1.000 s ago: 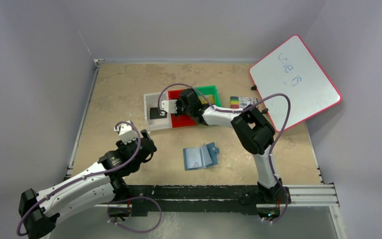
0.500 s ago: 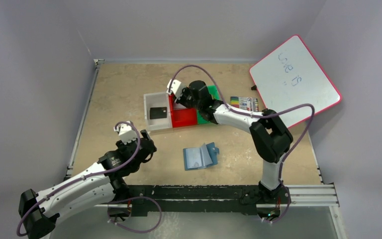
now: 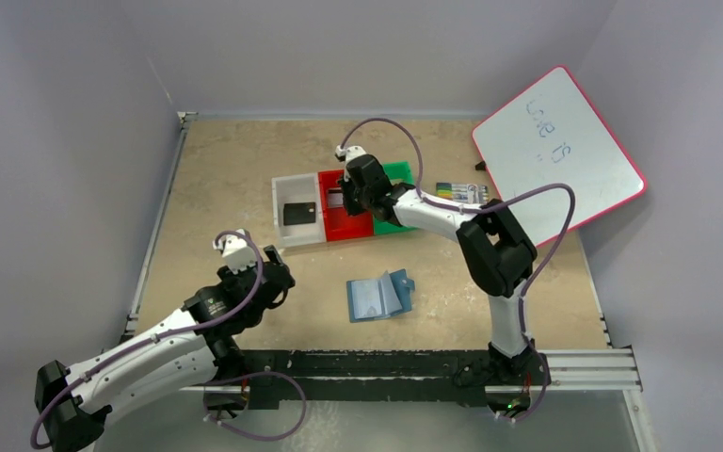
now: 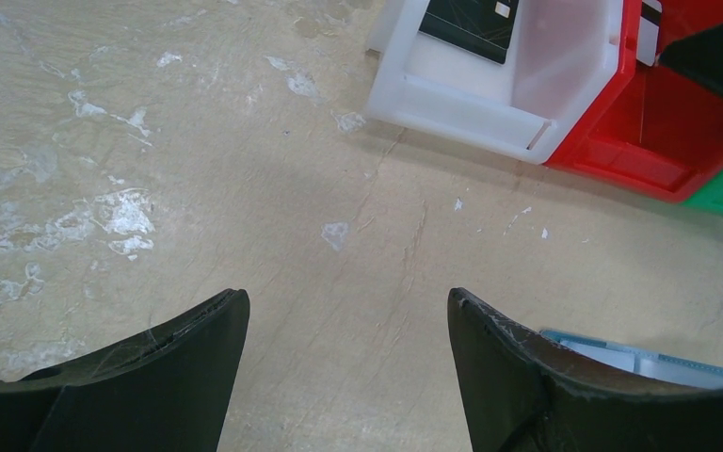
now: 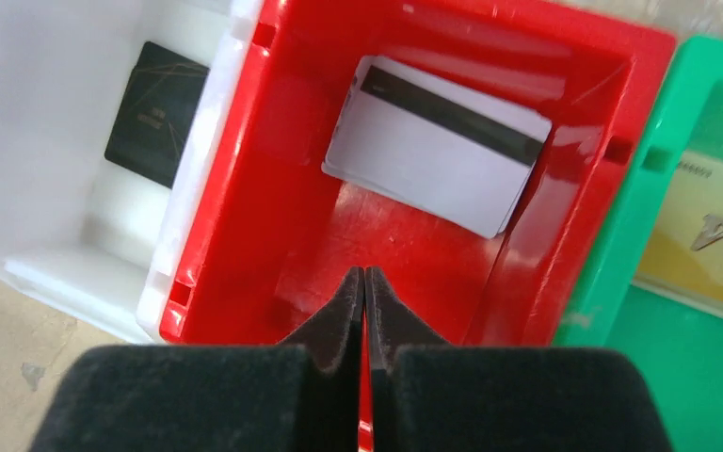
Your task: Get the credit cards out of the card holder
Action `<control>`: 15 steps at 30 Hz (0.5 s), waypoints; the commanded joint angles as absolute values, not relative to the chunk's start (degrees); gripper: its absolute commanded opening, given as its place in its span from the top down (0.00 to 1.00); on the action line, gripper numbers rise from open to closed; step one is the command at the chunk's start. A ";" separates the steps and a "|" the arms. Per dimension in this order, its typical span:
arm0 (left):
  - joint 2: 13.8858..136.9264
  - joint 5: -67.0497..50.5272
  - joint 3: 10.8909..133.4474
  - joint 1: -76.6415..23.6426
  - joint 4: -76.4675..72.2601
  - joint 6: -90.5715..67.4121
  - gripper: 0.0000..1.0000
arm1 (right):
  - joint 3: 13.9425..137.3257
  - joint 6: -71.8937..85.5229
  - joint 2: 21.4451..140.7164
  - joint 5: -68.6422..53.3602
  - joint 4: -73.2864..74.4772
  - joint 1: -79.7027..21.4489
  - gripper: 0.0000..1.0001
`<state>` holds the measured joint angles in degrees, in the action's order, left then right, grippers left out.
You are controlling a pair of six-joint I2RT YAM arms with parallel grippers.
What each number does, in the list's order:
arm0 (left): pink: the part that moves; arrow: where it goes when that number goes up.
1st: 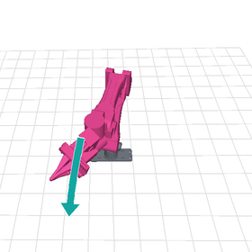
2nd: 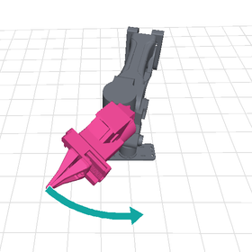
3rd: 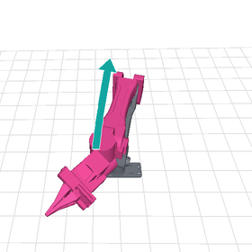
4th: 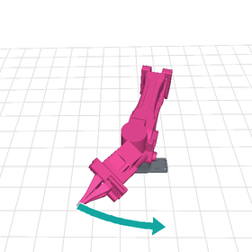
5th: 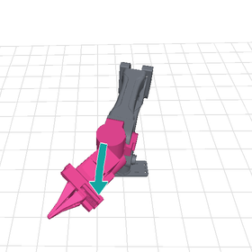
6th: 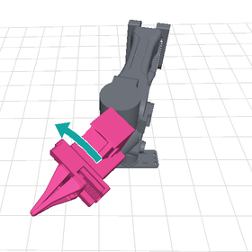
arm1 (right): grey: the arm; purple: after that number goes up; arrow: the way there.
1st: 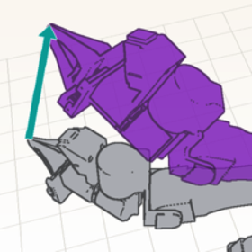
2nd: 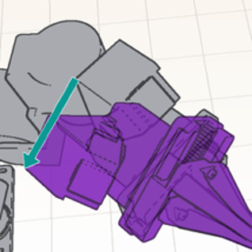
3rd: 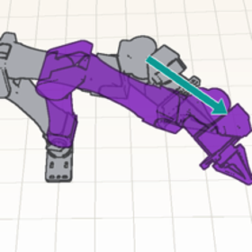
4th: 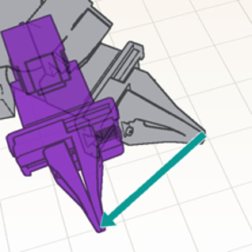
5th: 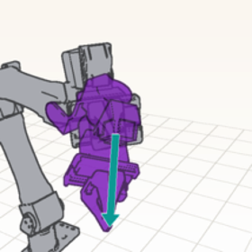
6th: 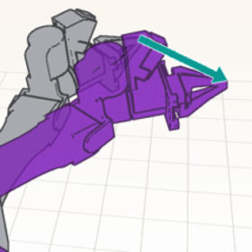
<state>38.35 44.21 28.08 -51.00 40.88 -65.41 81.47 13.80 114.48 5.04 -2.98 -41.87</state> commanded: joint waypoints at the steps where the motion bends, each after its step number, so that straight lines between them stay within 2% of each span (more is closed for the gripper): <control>1: 38.28 45.67 29.51 -50.69 40.52 -65.91 0.24 | 85.58 21.90 116.07 5.67 2.75 -41.75 1.00; 15: 39.25 45.79 29.36 -50.71 40.28 -65.97 0.24 | 95.42 16.22 125.87 16.17 7.80 -42.94 1.00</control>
<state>38.92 44.21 28.08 -51.00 41.06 -65.41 92.05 17.91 124.92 10.46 5.21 -42.17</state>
